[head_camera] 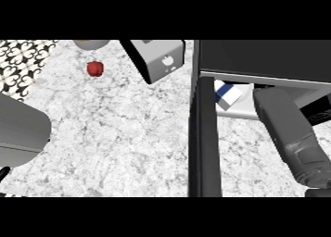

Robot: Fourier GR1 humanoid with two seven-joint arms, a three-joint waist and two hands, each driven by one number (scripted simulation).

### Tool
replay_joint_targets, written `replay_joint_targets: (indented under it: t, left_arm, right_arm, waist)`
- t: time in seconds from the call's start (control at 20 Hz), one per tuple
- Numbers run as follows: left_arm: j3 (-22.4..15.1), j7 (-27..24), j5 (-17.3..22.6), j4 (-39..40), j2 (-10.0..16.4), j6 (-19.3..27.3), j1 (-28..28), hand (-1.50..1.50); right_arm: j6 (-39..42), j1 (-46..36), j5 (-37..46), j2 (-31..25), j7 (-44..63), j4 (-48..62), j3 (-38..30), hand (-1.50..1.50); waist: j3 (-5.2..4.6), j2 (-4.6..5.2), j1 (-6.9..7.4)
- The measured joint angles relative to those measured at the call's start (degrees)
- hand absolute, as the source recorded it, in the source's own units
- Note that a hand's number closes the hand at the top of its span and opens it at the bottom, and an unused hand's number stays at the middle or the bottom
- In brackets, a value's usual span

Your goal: Pick up the milk, place it into the microwave and close the microwave

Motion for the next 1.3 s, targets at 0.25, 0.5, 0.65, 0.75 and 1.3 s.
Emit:
replay_joint_targets:
  t: [0.25,0.5,0.65,0.75,1.3]
  left_arm:
    - [-3.5,-1.6,-3.3,-0.1,-2.7,-2.3,1.1,-1.5]
    - [-7.7,-2.5,-6.0,1.0,-4.4,-5.2,0.8,-1.5]
    - [-10.8,-2.3,-8.3,1.8,-4.9,-7.3,1.2,-1.5]
    - [-12.3,-2.4,-9.9,2.8,-4.9,-8.9,1.3,-1.5]
    - [-18.8,-5.2,-24.6,10.0,-9.3,-9.5,-4.7,-1.5]
  right_arm:
    - [5.4,-1.3,-0.5,-1.5,-2.3,3.9,-0.8,-1.5]
    - [14.8,-0.4,-3.4,-2.7,-5.8,5.5,-3.2,-1.5]
    - [21.1,0.1,-5.3,-2.6,-6.8,6.1,-4.4,-1.5]
    - [24.3,1.3,-6.4,-1.6,-8.4,5.9,-5.0,-1.5]
    - [37.0,14.4,-10.5,4.3,-14.4,-0.3,-4.8,-1.5]
  waist:
    - [-0.2,-0.3,-0.98]
    - [-0.39,-0.96,-2.73]
    - [-0.57,-1.28,-3.42]
    - [-0.78,-1.77,-3.94]
    - [-0.94,-3.34,-7.2]
